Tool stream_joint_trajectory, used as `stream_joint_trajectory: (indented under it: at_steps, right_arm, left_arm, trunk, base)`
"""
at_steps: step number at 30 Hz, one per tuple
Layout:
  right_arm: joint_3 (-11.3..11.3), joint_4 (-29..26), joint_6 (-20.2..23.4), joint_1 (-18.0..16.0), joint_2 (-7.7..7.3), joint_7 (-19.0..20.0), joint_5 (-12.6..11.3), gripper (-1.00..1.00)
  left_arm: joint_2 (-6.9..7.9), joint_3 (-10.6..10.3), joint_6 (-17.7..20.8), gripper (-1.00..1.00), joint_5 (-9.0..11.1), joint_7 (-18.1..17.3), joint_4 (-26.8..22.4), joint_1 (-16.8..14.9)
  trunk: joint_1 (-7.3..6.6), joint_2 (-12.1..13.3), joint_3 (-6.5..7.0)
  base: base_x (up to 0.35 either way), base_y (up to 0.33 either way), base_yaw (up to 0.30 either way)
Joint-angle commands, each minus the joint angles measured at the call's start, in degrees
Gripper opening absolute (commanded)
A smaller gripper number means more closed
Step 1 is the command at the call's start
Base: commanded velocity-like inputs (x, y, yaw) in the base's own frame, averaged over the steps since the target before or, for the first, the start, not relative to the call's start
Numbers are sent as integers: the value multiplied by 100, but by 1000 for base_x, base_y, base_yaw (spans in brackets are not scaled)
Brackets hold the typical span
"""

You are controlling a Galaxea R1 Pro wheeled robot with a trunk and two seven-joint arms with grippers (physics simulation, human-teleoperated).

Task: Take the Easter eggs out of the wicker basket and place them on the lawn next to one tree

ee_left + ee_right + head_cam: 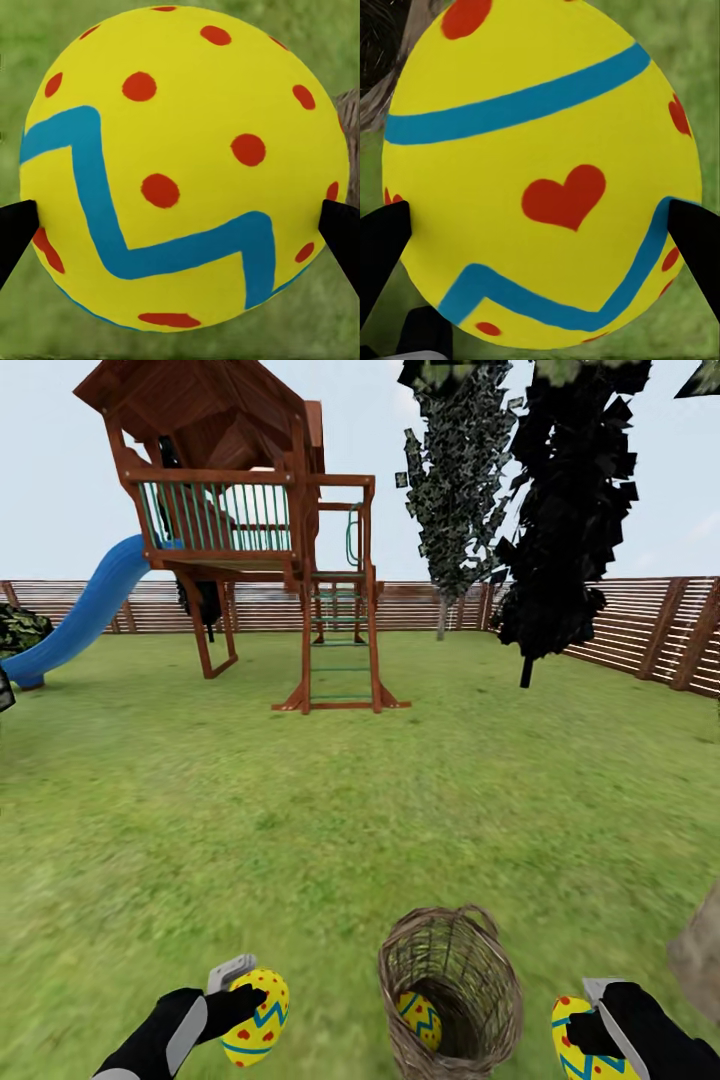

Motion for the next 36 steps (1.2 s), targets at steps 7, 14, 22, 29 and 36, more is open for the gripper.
stream_joint_trajectory:
  at_steps: [7, 14, 22, 29, 36]
  right_arm:
    - [9, -7, 27, -2, -3, 6, -24, -100]
    - [9, -7, 27, -2, -3, 6, -28, -100]
    - [9, -7, 27, -2, -3, 6, -31, -100]
    - [9, -7, 27, -2, -3, 6, -32, -100]
    - [-30, -7, 41, -2, -19, 16, -39, -100]
  left_arm:
    - [-11, 36, 40, -100, 6, -31, -6, -3]
    - [-48, 36, 40, -100, -1, -31, 1, -1]
    - [-166, 28, 32, -100, -2, -23, 1, -2]
    - [-172, 27, 40, -100, -10, -22, 24, -3]
    - [-171, 27, 40, -100, -6, -22, 28, -1]
  trunk:
    - [-159, 279, 120]
    - [-312, 560, 246]
    - [-488, 880, 389]
    - [-642, 1161, 515]
    - [-795, 1442, 648]
  base:
    - [-343, -94, 0]
    - [-321, -141, 0]
    - [-140, -185, 0]
    - [-177, -305, -16]
    - [-168, -306, -250]
